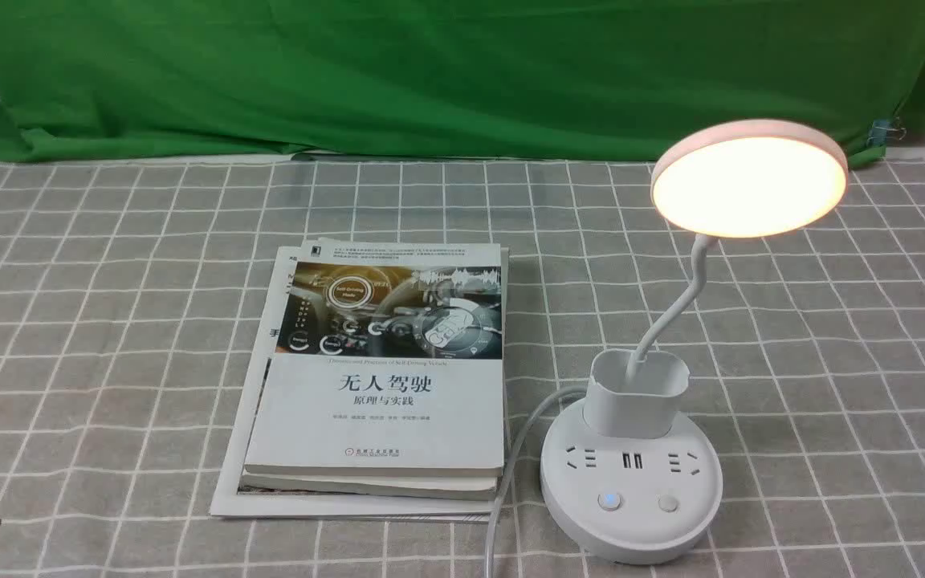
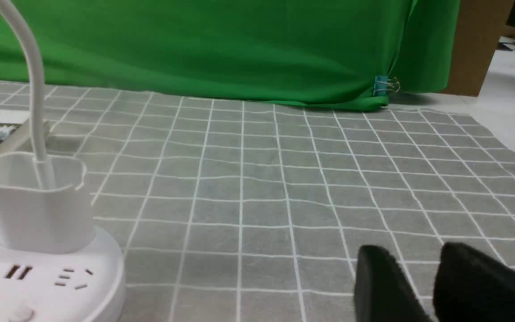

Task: Turn off the desk lamp on the grey coffee tablecloth by hand.
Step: 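Press the power button on the lamp base to turn the lamp off with the right gripper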

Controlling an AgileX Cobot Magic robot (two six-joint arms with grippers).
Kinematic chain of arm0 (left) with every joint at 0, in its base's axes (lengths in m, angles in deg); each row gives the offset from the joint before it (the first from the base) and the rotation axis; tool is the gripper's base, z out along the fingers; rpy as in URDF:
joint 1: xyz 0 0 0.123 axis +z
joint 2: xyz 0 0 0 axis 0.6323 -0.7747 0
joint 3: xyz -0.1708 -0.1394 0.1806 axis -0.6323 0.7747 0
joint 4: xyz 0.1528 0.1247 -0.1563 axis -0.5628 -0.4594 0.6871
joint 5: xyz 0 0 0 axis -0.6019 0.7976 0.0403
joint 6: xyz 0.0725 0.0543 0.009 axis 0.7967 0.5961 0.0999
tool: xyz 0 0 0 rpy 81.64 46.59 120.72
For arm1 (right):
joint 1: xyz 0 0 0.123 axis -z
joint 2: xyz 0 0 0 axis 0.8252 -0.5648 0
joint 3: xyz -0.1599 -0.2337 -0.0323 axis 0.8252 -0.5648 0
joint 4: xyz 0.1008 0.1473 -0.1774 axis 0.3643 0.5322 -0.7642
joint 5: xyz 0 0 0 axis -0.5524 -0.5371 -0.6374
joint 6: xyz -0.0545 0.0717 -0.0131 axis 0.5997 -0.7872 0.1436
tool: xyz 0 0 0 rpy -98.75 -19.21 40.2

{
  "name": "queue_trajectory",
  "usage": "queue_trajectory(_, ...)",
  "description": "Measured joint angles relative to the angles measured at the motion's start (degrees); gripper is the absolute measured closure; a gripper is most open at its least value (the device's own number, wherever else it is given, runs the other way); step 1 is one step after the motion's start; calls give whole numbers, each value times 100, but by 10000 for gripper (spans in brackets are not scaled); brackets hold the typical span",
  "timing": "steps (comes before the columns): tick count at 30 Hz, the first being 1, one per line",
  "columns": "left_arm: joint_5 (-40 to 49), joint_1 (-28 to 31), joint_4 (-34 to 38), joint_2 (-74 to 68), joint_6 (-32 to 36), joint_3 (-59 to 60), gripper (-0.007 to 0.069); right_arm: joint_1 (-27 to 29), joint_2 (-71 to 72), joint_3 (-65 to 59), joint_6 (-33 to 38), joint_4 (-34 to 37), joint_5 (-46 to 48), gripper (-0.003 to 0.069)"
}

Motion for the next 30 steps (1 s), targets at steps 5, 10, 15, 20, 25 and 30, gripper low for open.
queue_trajectory(5, 0, 0, 0, 0, 0, 0, 624, 0, 0, 0, -362, 0, -388, 417)
queue_trajectory(10, 0, 0, 0, 0, 0, 0, 624, 0, 0, 0, -1367, 6, -1233, 417)
queue_trajectory(15, 0, 0, 0, 0, 0, 0, 624, 0, 0, 0, -1218, 6, -1522, 417)
queue_trajectory(20, 0, 0, 0, 0, 0, 0, 624, 0, 0, 0, -819, 6, -1512, 417)
queue_trajectory(25, 0, 0, 0, 0, 0, 0, 624, 0, 0, 0, -555, 6, -1610, 417)
queue_trajectory(30, 0, 0, 0, 0, 0, 0, 624, 0, 0, 0, -728, 6, -2400, 417)
